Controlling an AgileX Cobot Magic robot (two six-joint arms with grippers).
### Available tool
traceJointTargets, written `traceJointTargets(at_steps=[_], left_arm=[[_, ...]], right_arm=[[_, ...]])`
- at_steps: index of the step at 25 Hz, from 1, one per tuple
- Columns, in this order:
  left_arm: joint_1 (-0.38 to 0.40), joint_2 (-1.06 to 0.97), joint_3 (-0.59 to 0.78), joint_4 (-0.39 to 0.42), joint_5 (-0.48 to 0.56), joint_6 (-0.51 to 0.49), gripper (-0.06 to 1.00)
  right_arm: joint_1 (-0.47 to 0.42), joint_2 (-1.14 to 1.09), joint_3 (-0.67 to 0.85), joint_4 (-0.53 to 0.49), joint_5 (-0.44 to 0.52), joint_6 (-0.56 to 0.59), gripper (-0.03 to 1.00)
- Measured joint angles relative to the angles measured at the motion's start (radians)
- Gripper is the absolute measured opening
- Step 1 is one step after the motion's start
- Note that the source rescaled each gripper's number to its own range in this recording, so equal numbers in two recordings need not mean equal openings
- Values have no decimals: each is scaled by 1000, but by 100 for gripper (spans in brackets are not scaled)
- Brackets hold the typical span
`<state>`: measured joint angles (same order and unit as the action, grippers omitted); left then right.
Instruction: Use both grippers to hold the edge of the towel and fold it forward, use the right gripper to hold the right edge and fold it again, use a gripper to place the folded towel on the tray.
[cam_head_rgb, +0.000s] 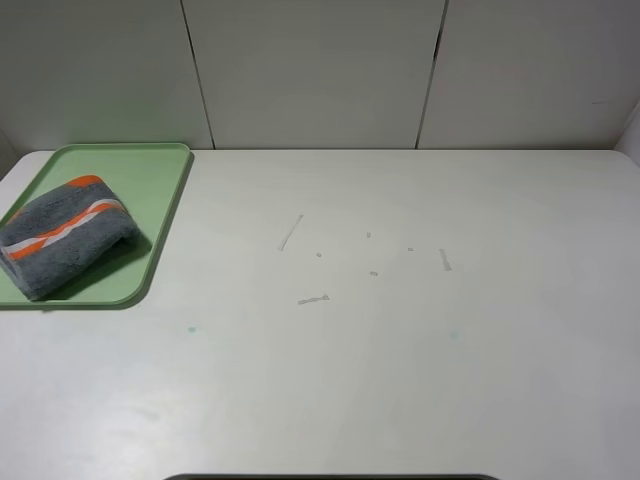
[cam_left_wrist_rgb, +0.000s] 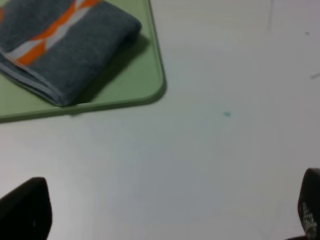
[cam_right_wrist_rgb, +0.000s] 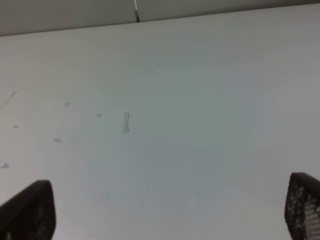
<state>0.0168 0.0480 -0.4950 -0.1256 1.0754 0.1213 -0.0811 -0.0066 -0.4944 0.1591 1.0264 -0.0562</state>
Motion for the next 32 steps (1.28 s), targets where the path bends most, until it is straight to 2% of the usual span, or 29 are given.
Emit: traceJointTargets(at_steps=[9, 32], left_arm=[[-17, -52, 0, 46, -5, -23, 100], [-17, -52, 0, 46, -5, -24, 100]], right_arm=[[0, 0, 0, 0, 0, 0, 100], [0, 0, 0, 0, 0, 0, 100]])
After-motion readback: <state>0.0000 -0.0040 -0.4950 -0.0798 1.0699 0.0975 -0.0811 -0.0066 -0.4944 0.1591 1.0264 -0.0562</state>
